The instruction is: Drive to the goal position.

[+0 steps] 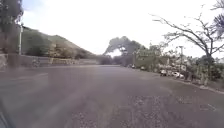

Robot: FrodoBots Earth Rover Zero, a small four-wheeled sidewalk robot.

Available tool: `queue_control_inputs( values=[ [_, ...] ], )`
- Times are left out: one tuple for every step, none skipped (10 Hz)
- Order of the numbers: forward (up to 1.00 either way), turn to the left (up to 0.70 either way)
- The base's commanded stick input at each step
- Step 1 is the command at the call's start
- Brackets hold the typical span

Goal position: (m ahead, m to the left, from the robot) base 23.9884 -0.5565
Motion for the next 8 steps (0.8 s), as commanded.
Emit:
queue_control_inputs(
  values=[
    [1.00, 0.00],
    [1.00, 0.00],
    [1.00, 0.00],
    [1.00, 0.00],
    [1.00, 0.00],
    [1.00, 0.00],
    [1.00, 0.00],
    [1.00, 0.00]
  ],
)
